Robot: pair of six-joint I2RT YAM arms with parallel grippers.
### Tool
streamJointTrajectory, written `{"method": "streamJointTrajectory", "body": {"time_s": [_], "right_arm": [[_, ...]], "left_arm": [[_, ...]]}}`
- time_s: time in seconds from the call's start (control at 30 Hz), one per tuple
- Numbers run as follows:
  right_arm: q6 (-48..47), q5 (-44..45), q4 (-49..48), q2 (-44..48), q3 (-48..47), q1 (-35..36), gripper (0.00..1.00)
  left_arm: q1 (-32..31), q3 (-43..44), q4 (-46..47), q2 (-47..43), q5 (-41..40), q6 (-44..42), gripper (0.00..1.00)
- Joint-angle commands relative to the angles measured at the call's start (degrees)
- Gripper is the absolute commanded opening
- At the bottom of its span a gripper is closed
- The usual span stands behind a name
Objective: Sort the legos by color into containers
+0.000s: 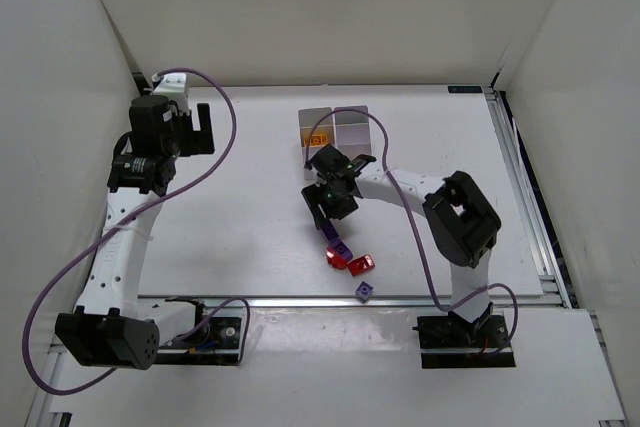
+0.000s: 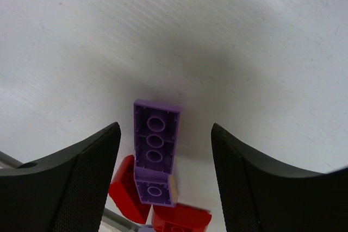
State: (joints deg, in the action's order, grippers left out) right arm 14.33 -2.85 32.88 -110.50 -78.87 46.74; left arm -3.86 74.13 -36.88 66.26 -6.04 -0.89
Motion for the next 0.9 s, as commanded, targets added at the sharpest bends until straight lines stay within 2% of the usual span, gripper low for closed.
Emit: {"method": "streamJointTrajectory", "body": {"time_s": [0.0, 0.13, 0.3, 0.43, 0.53, 0.63, 0.87], "right_arm": [[-0.5, 1.2, -1.3, -1.6, -1.7, -0.1, 0.71], [-1.4, 0.7, -1.9, -3.8, -3.4, 0.1, 0.69], [-3.4, 0.8, -2.3, -5.7, -4.3, 0.1, 0.60], [-4.0, 1.1, -2.7, -5.3, -4.2, 0.1, 0.30], [-5.2, 1.9, -2.9, -3.5, -4.3, 0.1, 0.16], [-6.9, 4.9, -3.4, -0.8, -4.4, 0.1, 0.06], [-9.8, 7.5, -5.3, 4.9, -9.3, -2.9, 0.02]], "left_arm": [[0.3, -0.1, 0.5, -1.2, 0.2, -0.6, 0.99], [0.3, -0.5, 0.5, -0.7, 0.4, -0.7, 0.99], [0.3, -0.8, 0.8, -0.6, 0.0, -1.4, 0.99], [0.3, -1.4, 1.1, -0.5, 0.2, -1.4, 0.99], [0.2, -1.5, 1.3, -0.3, 1.0, -1.1, 0.99], [0.2, -1.4, 2.0, 0.3, 1.8, -0.8, 1.00], [0.3, 0.1, 3.2, 2.3, 4.3, 0.4, 0.99]]}}
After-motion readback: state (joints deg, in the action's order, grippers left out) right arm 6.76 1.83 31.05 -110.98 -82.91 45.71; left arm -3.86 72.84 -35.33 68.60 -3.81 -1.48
